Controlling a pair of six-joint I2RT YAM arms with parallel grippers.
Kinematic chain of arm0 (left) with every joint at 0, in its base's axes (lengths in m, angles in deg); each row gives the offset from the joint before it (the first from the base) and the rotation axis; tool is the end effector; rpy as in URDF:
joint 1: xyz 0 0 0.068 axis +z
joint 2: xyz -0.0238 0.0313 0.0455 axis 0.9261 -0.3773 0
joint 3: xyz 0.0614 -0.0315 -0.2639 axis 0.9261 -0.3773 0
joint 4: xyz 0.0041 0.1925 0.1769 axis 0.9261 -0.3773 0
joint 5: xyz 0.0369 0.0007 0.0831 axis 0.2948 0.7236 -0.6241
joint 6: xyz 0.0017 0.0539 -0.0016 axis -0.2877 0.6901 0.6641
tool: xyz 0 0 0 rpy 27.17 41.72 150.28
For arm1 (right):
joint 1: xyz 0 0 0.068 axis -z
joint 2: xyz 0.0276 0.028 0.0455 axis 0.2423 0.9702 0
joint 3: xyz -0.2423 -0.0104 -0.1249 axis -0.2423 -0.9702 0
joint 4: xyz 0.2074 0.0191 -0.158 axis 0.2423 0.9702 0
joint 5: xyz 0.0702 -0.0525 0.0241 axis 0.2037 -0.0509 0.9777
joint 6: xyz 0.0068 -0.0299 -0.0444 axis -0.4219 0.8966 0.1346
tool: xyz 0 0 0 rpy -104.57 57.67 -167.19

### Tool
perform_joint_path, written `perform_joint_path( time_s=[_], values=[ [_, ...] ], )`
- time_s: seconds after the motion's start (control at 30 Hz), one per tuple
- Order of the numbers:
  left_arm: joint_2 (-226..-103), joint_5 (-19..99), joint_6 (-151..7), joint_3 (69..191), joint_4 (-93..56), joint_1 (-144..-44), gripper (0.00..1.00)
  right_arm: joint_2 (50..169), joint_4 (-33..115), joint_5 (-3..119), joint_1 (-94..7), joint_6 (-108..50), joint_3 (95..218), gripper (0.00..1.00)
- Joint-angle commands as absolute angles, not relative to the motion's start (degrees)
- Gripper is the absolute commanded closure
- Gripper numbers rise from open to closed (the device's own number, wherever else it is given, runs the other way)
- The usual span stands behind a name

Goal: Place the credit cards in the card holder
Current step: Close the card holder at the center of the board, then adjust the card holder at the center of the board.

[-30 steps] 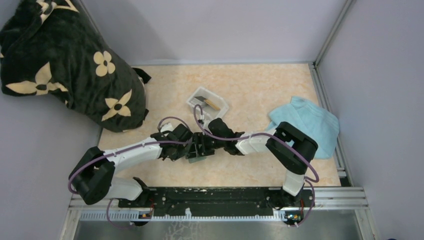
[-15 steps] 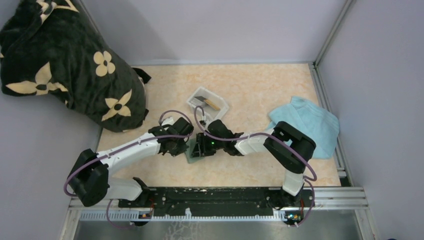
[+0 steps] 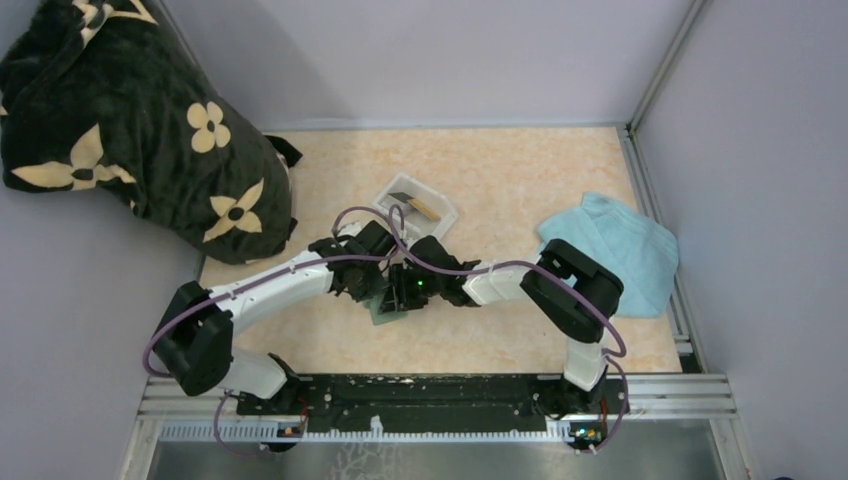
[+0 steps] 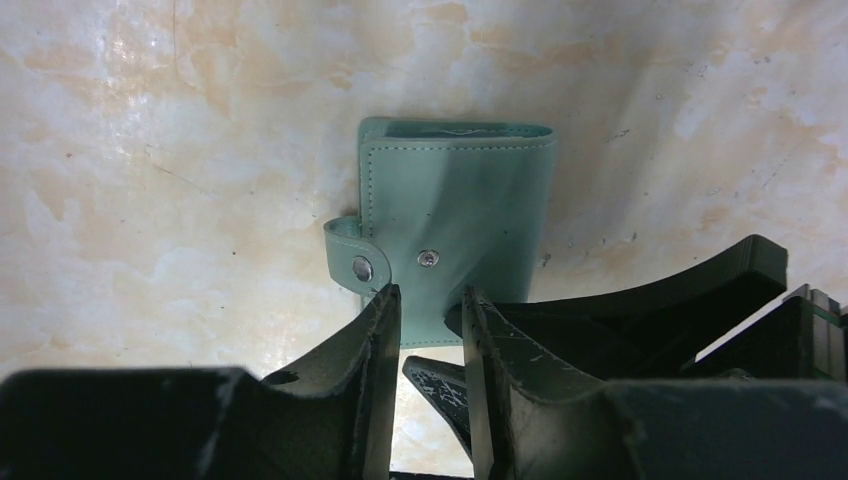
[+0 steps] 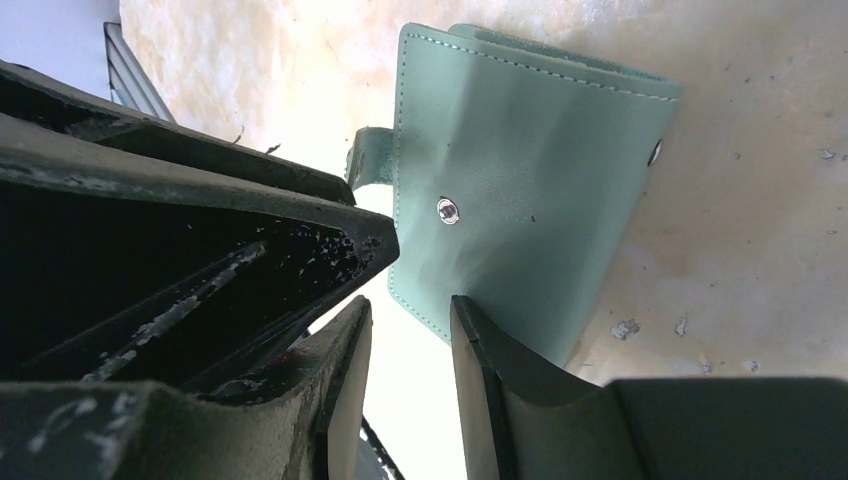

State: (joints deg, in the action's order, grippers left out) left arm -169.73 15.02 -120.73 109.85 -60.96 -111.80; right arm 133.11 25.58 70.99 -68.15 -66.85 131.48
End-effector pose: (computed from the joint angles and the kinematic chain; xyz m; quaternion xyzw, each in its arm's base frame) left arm 0.1943 -0.1731 0.2062 -0.1632 0.9600 -0.0510 0.2215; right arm 0.2024 0.3013 0.1371 -0.1500 0.8796 0.4260 0.1496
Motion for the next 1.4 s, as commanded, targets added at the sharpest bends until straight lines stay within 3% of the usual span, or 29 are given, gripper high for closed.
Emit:
perform_joint_path(
  time_s=[0.0, 0.6, 1.03, 1.37],
  values=[
    [-170.46, 15.72, -119.08, 111.63, -60.58, -111.69, 0.64, 137.41, 34.78, 65.33, -68.42, -63.32, 131.55, 0.63],
    [-170.93, 6.33, -114.76, 108.82, -50.96, -106.53, 0.62, 137.58, 41.22, 62.58, -68.44, -60.71, 130.55, 0.64],
    [-177.81, 14.41, -109.84, 105.31, -40.72, -103.36, 0.64, 136.7, 43.21, 61.8, -68.44, -59.79, 129.8, 0.65],
    [-168.74, 17.91, -115.47, 93.87, -37.27, -103.44, 0.68, 135.44, 44.43, 60.37, -67.29, -60.11, 128.9, 0.64]
  ],
)
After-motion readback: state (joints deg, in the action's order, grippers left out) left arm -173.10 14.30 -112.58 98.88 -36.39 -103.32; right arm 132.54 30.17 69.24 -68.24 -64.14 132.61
